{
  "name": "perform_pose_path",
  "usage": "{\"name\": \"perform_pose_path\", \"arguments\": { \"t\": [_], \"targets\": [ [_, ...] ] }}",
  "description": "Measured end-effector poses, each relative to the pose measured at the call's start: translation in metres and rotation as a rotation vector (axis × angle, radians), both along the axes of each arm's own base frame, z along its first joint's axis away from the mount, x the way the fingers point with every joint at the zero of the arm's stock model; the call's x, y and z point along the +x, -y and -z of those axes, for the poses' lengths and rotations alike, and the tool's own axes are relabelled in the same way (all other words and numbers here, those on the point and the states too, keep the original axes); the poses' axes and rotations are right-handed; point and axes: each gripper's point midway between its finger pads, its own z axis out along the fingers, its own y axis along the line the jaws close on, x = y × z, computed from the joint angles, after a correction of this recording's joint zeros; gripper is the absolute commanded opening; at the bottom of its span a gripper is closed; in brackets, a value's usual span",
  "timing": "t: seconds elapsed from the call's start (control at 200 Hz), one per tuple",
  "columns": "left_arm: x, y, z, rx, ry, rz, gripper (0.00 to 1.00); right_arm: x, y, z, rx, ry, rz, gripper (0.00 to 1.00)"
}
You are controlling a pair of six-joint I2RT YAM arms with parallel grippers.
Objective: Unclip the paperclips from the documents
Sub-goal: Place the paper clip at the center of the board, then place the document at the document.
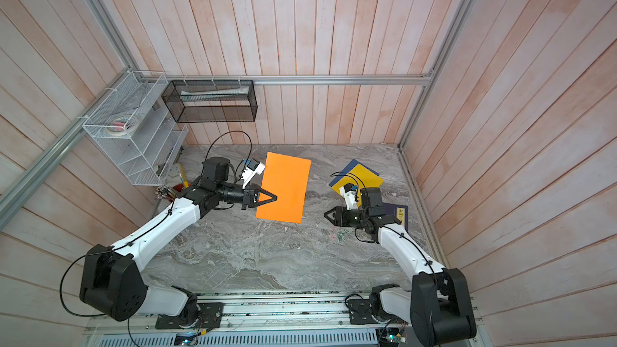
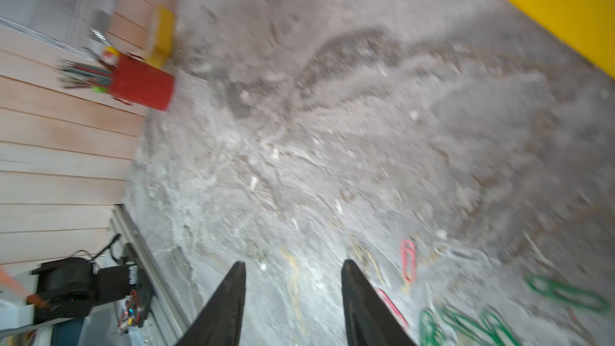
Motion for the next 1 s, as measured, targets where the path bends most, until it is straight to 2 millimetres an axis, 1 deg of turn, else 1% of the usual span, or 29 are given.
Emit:
{"name": "perform_pose_path", "arguments": {
  "t": [0.05, 0.115, 0.165, 0.31, 0.485, 0.62, 0.885, 1.0],
  "targets": [
    [0.0, 0.0, -0.001, -0.002, -0.002, 0.001, 0.0, -0.001, -0.007, -0.022, 0.082, 0.08, -0.023, 0.58],
    [0.0, 0.0, -0.002, -0.007, 0.0, 0.002, 0.0, -0.005, -0.014, -0.043, 0.173, 0.155, -0.049, 0.63],
    [0.0, 0.001, -0.003, -0.011, 0.001, 0.003, 0.0, -0.009, -0.018, -0.053, 0.226, 0.196, -0.073, 0.64],
    [-0.001, 0.002, -0.006, -0.025, 0.0, 0.014, 0.0, -0.013, -0.032, -0.072, 0.34, 0.233, -0.151, 0.65],
    [-0.001, 0.002, -0.009, -0.035, 0.0, 0.016, 0.0, -0.02, -0.061, -0.087, 0.405, 0.251, -0.276, 0.66],
    [-0.002, 0.003, -0.01, -0.039, 0.001, 0.021, 0.0, -0.016, -0.077, -0.097, 0.435, 0.271, -0.33, 0.67],
    [-0.004, 0.006, -0.011, -0.043, 0.001, 0.032, 0.0, -0.007, -0.087, -0.103, 0.481, 0.28, -0.357, 0.67],
    [-0.005, 0.006, -0.012, -0.046, -0.002, 0.038, 0.0, -0.005, -0.09, -0.106, 0.5, 0.285, -0.371, 0.63]
  ]
}}
